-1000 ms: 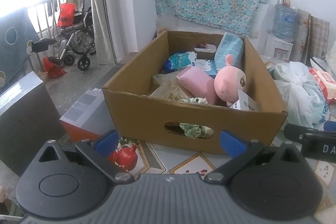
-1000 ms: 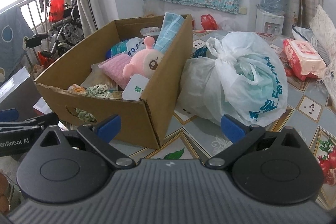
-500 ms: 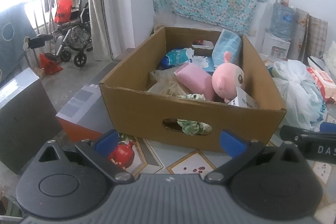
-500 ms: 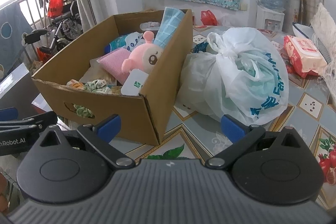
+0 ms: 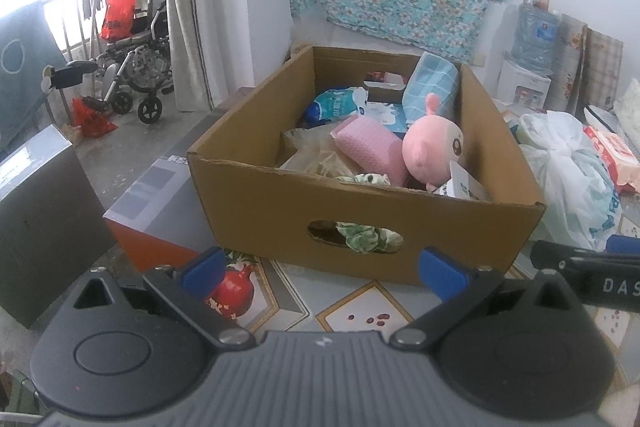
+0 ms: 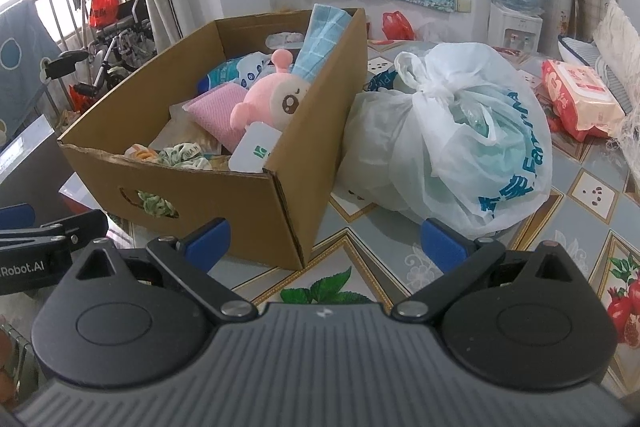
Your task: Organize soft objects
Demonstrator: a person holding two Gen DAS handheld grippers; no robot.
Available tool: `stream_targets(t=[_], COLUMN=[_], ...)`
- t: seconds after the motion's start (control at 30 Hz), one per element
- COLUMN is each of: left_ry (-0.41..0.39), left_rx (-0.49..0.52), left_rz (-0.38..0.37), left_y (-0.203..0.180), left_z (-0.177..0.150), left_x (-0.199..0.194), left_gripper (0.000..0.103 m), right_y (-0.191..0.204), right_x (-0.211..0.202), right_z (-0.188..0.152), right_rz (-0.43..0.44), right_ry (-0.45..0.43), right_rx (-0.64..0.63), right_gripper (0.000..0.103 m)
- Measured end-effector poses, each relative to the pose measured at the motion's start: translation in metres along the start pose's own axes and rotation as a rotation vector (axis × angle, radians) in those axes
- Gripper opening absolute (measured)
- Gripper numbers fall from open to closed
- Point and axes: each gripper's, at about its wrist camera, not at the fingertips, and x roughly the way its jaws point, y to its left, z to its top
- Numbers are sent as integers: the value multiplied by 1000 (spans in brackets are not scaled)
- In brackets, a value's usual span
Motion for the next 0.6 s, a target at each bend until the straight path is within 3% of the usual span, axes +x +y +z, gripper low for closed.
stream_targets(t=[0.6], left_ry=[16], left_rx=[-6], left_rz=[0], left_y=[5], left_z=[-5], left_x=[1], left_gripper=[103], right_y=[7], right_x=[0], right_z=[-3], right_rz=[-25], right_ry=[11], right_rx=[-43], right_gripper=[102])
